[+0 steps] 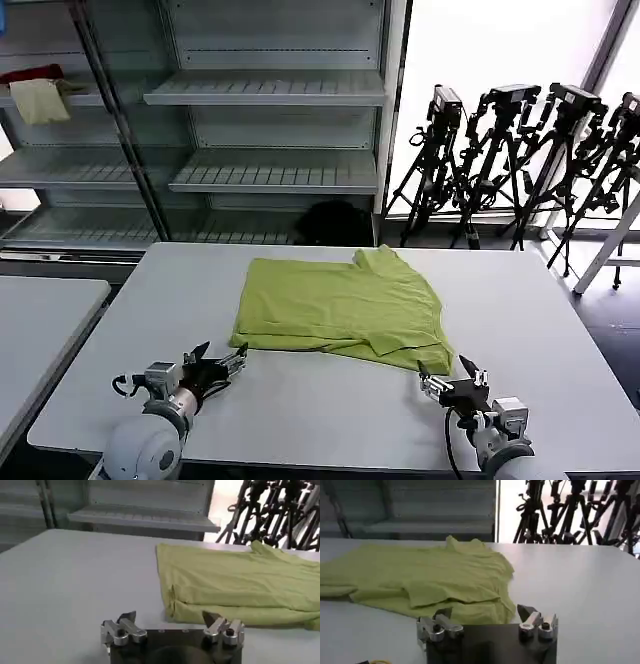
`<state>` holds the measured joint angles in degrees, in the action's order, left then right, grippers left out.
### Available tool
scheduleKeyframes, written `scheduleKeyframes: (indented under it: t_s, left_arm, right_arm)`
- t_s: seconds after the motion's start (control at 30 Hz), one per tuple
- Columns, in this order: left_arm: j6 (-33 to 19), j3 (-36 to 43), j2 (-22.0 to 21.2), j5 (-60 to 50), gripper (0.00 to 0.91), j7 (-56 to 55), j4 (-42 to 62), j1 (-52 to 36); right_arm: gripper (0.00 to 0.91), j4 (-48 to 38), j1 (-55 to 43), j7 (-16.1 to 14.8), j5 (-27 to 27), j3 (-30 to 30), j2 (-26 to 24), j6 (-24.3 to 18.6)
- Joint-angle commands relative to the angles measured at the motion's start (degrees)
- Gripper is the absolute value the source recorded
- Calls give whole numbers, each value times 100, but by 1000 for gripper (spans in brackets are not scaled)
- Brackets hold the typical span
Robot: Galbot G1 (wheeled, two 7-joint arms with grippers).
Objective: Fold and organize the clothes.
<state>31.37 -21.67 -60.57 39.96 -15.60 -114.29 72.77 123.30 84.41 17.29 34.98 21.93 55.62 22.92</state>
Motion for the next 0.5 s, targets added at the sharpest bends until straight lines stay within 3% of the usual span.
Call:
scheduleKeyframes:
  t_s: [0.03,0.17,0.27,0.33,0.5]
  left_arm:
    - [-64,-3,-20,92,544,32,208,-51]
    - [-88,40,-28,91,433,59,191,-90]
    - [-108,89,-29,80,413,89,196,-104]
    - [-111,112,-36,70,363,103,209,-124]
    - [-119,162,-47,58,373,145,240,-167]
  right_arm:
    - [534,-72,-21,-50,-30,-184,49,-9]
    - [423,-148,-1,-54,-43,-235,64,-41]
    - [363,-181,-23,-56,-51,-237,81,-48]
    - [353,-205,-34,-54,-52,-229,81,-51]
    - [363,-224,-19,-27,-47,-182,75,-71]
